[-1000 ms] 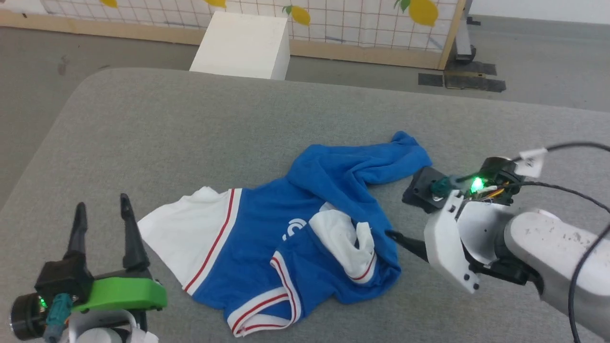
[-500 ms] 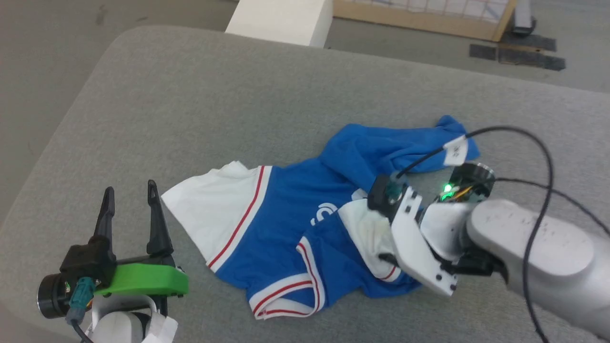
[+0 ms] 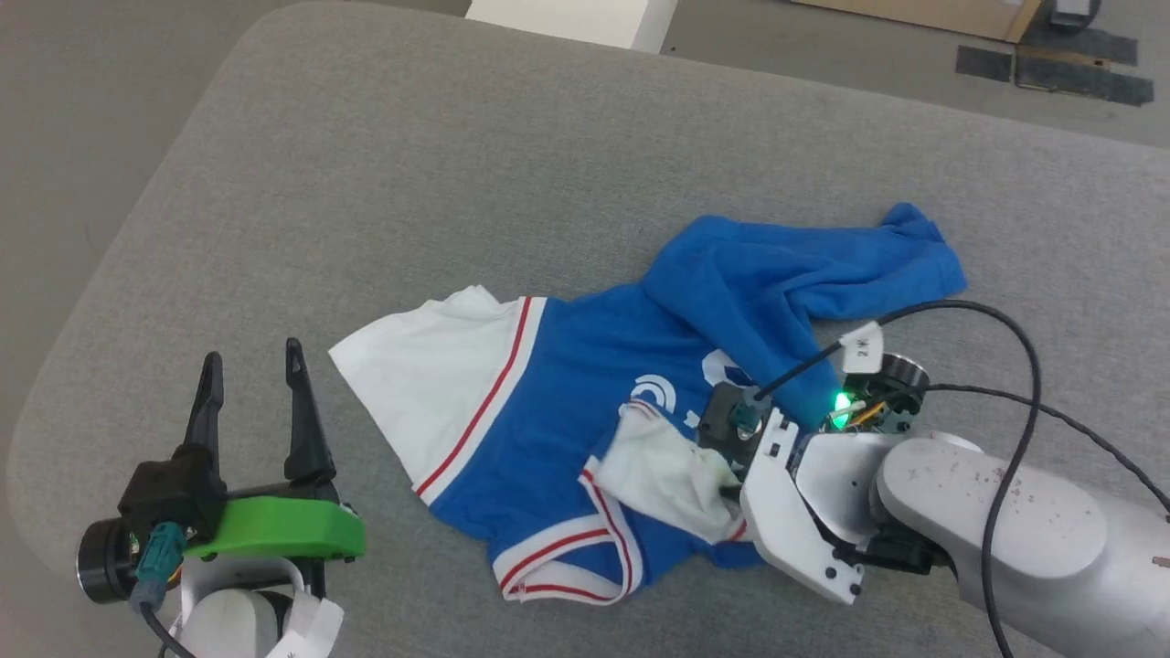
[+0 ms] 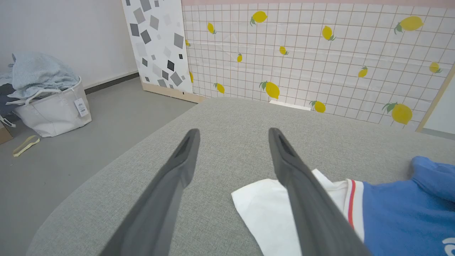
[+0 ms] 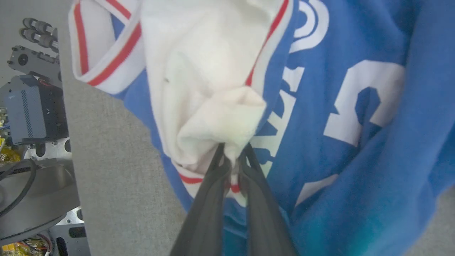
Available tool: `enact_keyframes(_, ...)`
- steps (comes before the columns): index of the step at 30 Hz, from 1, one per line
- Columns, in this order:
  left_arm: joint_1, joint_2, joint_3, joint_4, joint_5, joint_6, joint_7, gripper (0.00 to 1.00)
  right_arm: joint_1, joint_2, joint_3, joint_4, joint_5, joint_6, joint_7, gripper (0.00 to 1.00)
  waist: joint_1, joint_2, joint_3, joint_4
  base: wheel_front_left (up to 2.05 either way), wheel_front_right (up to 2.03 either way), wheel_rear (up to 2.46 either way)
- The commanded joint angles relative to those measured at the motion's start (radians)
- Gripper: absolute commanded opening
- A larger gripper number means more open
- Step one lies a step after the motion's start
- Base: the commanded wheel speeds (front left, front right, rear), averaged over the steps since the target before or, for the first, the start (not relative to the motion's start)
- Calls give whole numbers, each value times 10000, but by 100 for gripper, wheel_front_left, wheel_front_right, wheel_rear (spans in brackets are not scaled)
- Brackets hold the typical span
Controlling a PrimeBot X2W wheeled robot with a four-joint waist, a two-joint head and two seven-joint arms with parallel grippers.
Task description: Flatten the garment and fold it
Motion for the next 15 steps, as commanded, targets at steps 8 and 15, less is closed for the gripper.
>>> enact_keyframes(8, 432, -61, 272, 68, 187, -76, -36, 100, -592, -681, -24, -226, -213, -17, -3551, 0, 0, -1, -878, -1207, 0, 0, 0)
enact_keyframes(15, 707, -61, 327, 65, 170, -112, -36, 100, -247, -2095, -1075, -120, -622, -17, -5021, 0, 0, -1, -1040, -2288, 0, 0, 0)
